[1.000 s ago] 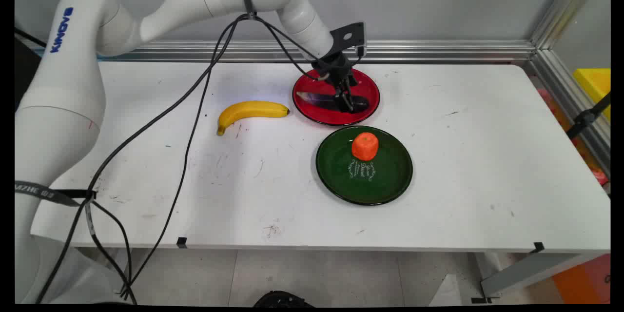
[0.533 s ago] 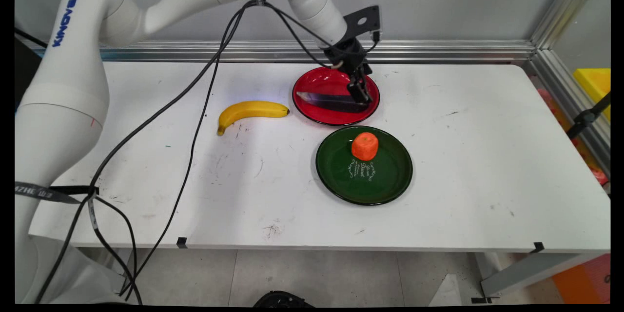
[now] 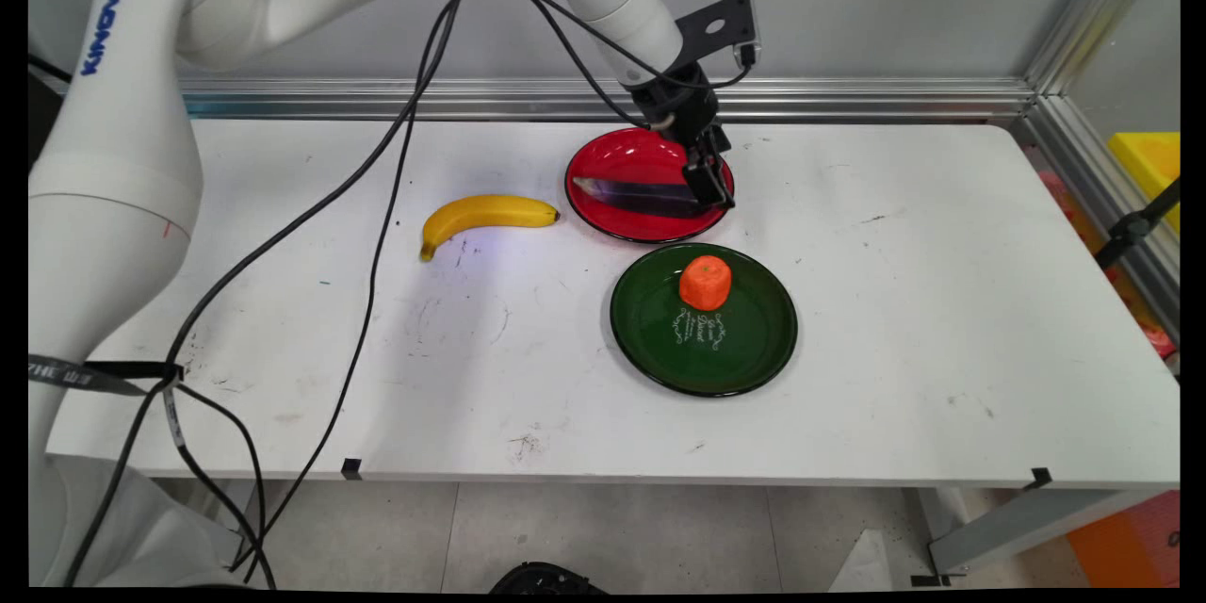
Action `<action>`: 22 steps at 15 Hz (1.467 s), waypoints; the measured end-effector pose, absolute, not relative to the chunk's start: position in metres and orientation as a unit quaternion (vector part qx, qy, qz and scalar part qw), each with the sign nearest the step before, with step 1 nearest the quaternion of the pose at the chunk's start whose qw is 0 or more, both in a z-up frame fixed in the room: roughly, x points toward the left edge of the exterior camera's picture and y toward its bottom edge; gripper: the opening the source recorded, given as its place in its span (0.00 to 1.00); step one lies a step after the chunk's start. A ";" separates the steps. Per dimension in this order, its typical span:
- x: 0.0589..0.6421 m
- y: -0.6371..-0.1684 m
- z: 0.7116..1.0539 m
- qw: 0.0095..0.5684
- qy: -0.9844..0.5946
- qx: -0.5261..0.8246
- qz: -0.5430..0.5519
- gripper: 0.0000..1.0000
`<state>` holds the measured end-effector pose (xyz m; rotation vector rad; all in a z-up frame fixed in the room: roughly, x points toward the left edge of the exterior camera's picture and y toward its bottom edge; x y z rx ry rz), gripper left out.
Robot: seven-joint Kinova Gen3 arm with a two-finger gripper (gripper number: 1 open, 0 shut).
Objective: Pick up the mandarin from the green plate
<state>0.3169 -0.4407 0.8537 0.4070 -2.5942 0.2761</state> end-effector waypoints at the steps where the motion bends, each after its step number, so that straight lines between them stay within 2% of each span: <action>1: 0.314 -0.432 0.857 0.247 -0.952 0.152 0.093 1.00; 6: 0.303 -0.394 0.868 0.239 -0.955 0.167 0.060 1.00; 11: 0.300 -0.363 0.858 0.224 -0.959 0.167 0.048 1.00; 22: 0.287 -0.353 0.819 0.211 -0.956 0.184 0.082 1.00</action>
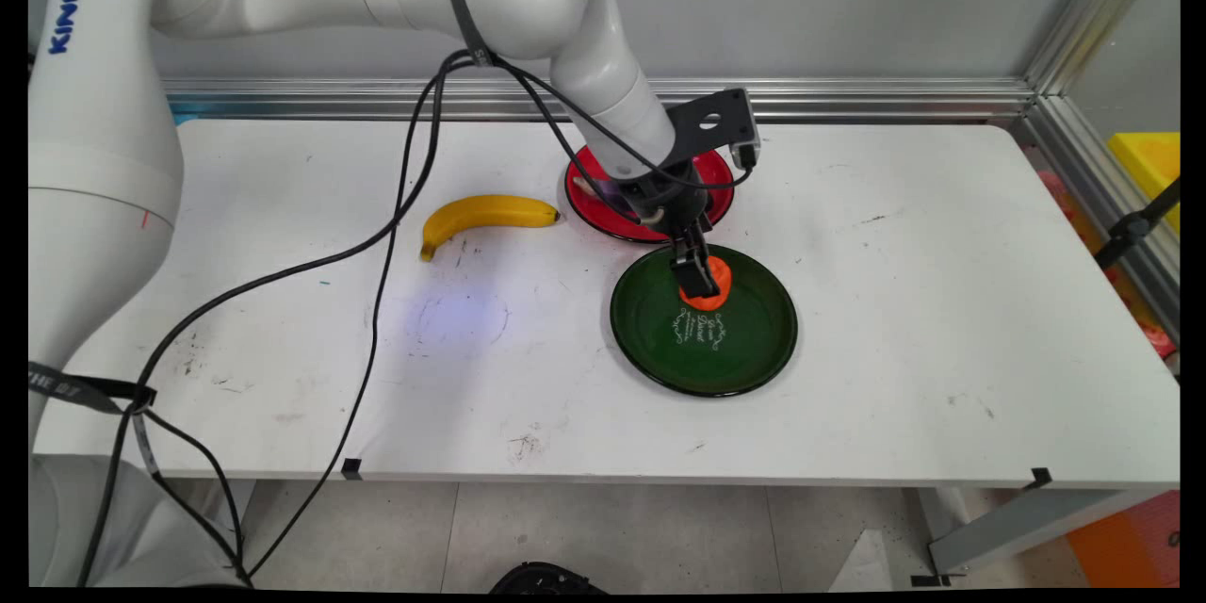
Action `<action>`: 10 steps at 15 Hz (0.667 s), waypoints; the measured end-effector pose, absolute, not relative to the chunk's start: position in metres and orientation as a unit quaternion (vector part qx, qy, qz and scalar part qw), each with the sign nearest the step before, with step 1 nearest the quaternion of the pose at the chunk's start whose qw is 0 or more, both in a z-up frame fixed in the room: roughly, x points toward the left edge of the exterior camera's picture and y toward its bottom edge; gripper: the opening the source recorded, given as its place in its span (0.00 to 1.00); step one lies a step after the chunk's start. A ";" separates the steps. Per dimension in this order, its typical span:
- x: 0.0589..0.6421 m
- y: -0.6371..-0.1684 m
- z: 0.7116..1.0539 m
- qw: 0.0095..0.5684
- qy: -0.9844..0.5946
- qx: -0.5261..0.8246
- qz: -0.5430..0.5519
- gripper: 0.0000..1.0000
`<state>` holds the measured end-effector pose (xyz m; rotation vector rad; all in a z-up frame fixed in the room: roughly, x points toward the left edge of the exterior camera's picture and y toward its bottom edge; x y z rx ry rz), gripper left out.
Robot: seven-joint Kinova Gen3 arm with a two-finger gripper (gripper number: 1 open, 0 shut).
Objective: Pick up the mandarin from the green plate
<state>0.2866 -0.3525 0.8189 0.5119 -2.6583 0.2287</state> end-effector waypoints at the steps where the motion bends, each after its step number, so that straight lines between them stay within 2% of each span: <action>1: 0.287 -0.353 0.815 0.209 -0.956 0.186 0.085 1.00; 10: 0.287 -0.354 0.791 0.205 -0.955 0.192 0.098 1.00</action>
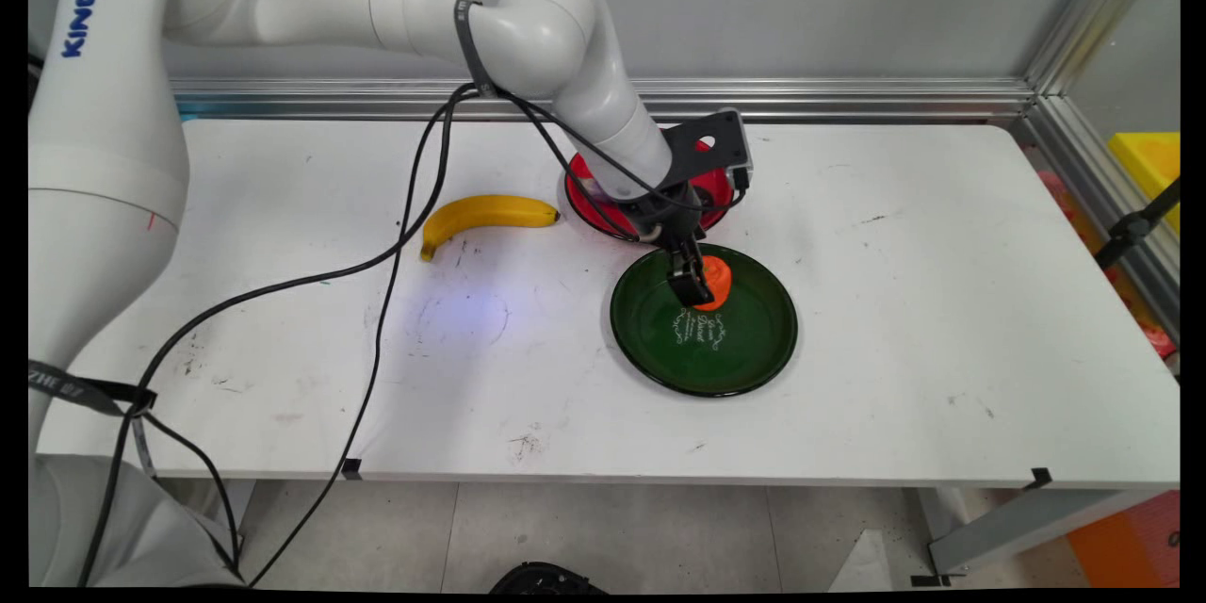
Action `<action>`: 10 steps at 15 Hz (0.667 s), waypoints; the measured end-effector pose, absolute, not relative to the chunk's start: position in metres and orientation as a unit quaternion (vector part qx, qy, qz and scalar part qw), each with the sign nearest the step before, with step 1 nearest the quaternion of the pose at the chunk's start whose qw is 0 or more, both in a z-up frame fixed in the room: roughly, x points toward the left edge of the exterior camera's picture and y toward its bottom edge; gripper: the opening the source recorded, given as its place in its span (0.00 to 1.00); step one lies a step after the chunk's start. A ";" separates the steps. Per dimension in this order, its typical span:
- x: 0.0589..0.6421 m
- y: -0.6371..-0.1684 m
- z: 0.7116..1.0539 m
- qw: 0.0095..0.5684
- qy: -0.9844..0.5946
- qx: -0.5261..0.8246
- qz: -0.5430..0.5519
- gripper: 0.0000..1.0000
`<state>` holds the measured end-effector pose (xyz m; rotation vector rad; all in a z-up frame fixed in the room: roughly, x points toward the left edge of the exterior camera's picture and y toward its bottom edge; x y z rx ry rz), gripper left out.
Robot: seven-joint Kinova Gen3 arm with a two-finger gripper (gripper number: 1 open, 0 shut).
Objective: Pick up the mandarin from the green plate
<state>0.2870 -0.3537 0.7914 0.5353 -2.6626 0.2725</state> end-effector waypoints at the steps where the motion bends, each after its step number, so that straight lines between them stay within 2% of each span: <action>1: 0.287 -0.354 0.789 0.206 -0.954 0.193 0.099 1.00; 10: 0.286 -0.352 0.777 0.210 -0.952 0.198 0.101 1.00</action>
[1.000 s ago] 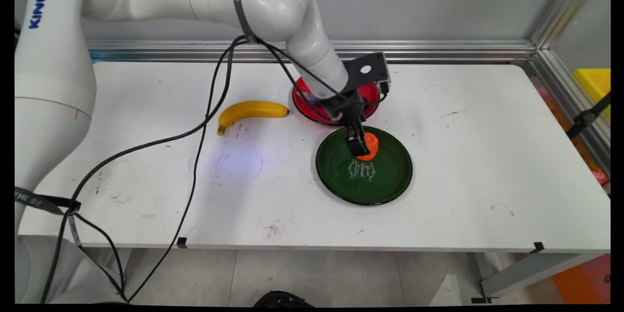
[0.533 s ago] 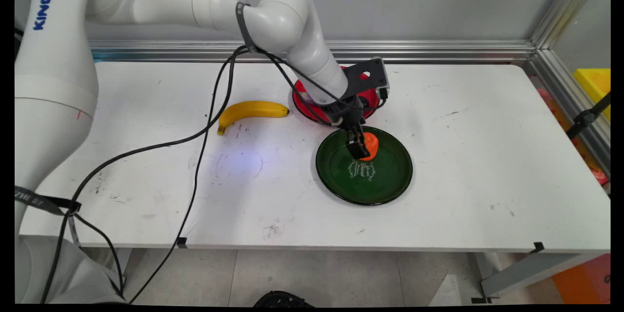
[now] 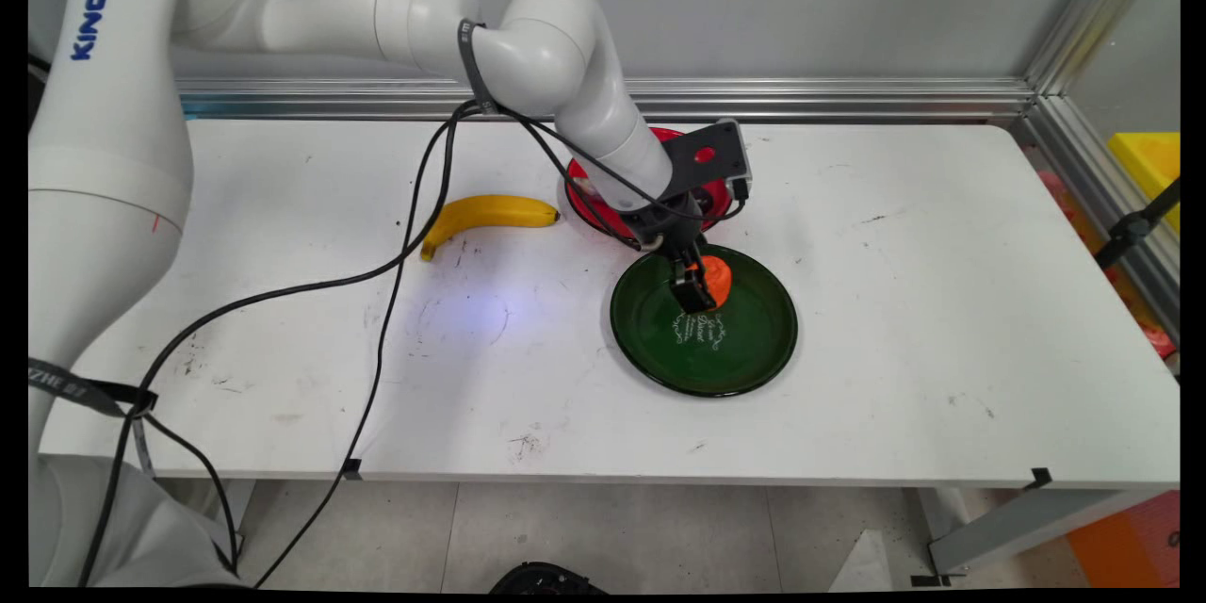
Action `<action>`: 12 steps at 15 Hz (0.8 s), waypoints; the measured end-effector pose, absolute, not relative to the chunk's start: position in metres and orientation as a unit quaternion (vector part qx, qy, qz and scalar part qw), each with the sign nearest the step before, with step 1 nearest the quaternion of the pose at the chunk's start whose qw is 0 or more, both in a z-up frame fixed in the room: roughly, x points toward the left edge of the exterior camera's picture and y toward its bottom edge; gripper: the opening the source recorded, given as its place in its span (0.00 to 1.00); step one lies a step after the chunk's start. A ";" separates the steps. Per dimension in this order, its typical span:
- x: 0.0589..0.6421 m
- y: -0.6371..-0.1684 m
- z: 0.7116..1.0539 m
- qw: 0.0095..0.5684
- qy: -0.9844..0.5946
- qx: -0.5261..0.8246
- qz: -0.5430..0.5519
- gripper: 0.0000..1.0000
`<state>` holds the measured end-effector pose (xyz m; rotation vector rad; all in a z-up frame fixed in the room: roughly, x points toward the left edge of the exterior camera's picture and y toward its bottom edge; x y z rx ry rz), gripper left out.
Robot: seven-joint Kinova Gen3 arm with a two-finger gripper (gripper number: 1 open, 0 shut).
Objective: Pick up the mandarin from the green plate, then place the picked object on the red plate
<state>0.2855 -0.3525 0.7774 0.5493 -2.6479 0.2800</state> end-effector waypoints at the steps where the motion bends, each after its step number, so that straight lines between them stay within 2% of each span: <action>1: 0.286 -0.352 0.776 0.210 -0.952 0.198 0.100 1.00; 2: 0.286 -0.352 0.775 0.211 -0.952 0.197 0.100 0.00; 12: 0.288 -0.349 0.777 0.212 -0.953 0.196 0.094 0.00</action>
